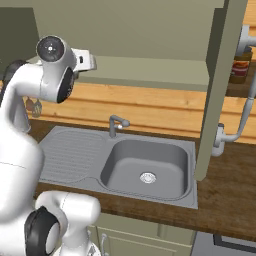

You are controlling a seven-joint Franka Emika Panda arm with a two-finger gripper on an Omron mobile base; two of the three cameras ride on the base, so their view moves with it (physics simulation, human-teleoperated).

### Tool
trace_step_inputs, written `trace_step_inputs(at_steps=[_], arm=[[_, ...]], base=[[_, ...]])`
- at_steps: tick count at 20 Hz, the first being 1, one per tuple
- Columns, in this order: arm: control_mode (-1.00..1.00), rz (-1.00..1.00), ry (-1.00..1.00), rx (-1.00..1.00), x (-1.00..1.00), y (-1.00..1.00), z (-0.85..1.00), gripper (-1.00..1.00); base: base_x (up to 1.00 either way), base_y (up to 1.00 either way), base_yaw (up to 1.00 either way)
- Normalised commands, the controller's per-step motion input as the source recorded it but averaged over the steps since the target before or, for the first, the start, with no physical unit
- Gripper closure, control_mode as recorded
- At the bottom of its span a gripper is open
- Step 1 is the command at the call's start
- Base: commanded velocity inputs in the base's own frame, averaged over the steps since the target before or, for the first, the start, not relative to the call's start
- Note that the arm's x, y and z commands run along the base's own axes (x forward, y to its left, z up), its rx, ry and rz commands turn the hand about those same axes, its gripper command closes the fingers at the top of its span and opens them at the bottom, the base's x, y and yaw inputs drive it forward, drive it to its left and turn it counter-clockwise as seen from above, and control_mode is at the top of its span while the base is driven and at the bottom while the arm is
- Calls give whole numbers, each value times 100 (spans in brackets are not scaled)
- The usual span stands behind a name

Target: Gather all objects into one cabinet and sort the glasses and bowls to opposite sides.

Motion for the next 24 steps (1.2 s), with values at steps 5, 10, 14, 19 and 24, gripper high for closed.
trace_step_inputs(at_steps=[5, 10, 14, 19, 24], arm=[[-100, 6, 3, 0, -100, 0, 0, 100], [-100, 2, 0, 0, -100, 0, 0, 100], [-100, 1, 0, 0, -100, 0, 0, 100], [-100, 0, 0, 0, -93, 0, -2, 100], [-100, 0, 1, 0, -4, 4, 0, 100]], base=[[0, 0, 0], [0, 0, 0], [0, 0, 0], [0, 0, 0], [0, 0, 0]])
